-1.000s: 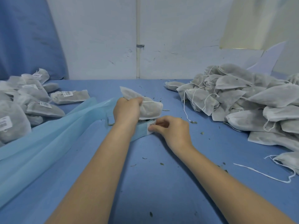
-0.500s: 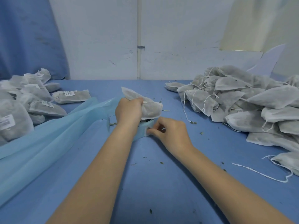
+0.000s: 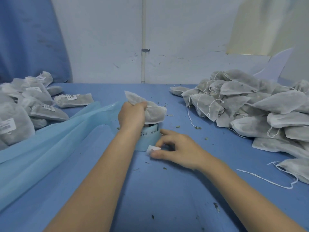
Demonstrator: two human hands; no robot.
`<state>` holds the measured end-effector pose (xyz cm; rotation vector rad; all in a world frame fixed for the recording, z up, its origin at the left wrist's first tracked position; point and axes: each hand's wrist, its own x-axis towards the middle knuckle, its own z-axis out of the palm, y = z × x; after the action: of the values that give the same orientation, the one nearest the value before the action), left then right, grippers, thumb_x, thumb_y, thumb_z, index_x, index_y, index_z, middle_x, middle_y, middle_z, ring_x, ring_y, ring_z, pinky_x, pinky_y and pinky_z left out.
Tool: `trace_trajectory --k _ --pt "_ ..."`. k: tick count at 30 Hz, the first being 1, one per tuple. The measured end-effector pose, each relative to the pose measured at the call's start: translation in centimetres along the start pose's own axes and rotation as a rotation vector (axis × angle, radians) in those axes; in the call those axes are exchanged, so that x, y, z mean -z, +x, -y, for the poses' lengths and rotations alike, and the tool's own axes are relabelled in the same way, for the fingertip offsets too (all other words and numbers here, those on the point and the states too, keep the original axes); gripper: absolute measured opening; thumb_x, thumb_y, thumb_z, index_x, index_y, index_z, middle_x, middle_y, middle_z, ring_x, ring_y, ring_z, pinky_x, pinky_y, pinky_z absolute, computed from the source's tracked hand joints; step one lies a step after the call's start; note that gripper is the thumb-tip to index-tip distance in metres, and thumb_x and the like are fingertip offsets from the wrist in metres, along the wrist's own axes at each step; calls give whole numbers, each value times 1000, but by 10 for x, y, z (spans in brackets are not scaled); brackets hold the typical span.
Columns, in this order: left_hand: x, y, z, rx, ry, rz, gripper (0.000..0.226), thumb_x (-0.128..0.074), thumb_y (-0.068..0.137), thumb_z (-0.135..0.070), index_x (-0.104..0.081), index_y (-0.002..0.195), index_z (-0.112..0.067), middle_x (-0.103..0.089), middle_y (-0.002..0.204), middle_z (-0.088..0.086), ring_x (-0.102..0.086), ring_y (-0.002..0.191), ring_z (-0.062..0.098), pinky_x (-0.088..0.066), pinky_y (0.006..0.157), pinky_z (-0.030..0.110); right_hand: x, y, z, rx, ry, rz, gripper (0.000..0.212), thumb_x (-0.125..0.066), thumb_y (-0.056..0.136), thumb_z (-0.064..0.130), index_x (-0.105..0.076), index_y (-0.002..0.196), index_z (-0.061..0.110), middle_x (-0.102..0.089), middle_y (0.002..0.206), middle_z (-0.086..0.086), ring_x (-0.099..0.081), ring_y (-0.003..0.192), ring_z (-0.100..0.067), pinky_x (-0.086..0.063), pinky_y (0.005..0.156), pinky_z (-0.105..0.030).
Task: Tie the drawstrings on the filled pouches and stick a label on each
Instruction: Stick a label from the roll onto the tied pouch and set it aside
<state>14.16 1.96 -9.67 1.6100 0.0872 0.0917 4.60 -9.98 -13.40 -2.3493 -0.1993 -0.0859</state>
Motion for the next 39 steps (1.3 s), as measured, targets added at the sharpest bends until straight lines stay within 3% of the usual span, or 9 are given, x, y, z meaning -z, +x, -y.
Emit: trace_trajectory --k 4,8,16,19,22,27,32,36,39 --pt "2 -9 -3 -101 -69 21 12 -61 86 -25 -54 94 -19 -63 101 1 -59 97 22 -45 78 31 22 -9 10 -32 61 -109 11 -73 81 37 -65 77 31 -36 145 12 -35 133 -1 -30 109 -26" --pt "-4 -25 -10 -210 -212 247 19 -62 88 -18 -63 106 -11 -70 104 6 -65 98 22 -50 87 35 45 -17 19 70 94 -352 7 -70 82 31 -65 78 30 -37 139 15 -30 131 -2 -21 97 -1" --pt "-18 -43 -3 -230 -121 538 17 -64 85 -12 -66 101 -11 -73 92 3 -68 85 18 -50 72 27 63 -24 13 90 57 -497 9 -70 83 32 -64 78 30 -30 143 16 -25 129 -6 -21 94 -9" --pt "-20 -45 -3 -213 -161 630 18 -63 84 -10 -67 101 -6 -73 85 1 -68 78 15 -50 65 22 64 -23 8 78 45 -510 10 -72 82 32 -63 76 32 -33 141 17 -27 128 -8 -19 86 5" --pt "-20 -47 -2 -204 -191 677 16 -64 81 -8 -68 97 -7 -73 83 3 -68 78 18 -51 66 25 64 -21 5 96 20 -535 13 -74 80 34 -62 74 38 -36 137 18 -29 125 -9 -18 86 7" --pt "-21 -48 -4 -169 -289 714 21 -59 68 -19 -73 83 -14 -72 80 4 -68 76 19 -53 64 25 65 -17 0 128 57 -619 21 -80 73 33 -61 76 40 -44 129 14 -38 125 -9 -33 99 -18" --pt "-21 -50 1 -267 -125 738 40 -66 59 -8 -65 98 -13 -71 96 8 -67 95 28 -50 88 43 67 -17 -5 55 287 -634 54 -86 66 27 -49 102 42 -57 117 15 -58 96 6 -48 84 -16" --pt "-23 -48 6 -255 -89 731 38 -63 54 -4 -63 90 -15 -69 85 2 -65 85 22 -50 83 41 63 -16 -8 63 433 -574 17 -72 78 35 -66 95 33 -72 95 13 -67 92 -3 -51 88 -28" --pt "-24 -47 8 -249 -84 726 40 -61 50 -2 -64 89 -11 -68 85 4 -64 83 21 -48 78 37 57 -14 -9 23 450 -629 15 -74 73 40 -71 80 28 -73 81 6 -65 78 -8 -52 77 -30"
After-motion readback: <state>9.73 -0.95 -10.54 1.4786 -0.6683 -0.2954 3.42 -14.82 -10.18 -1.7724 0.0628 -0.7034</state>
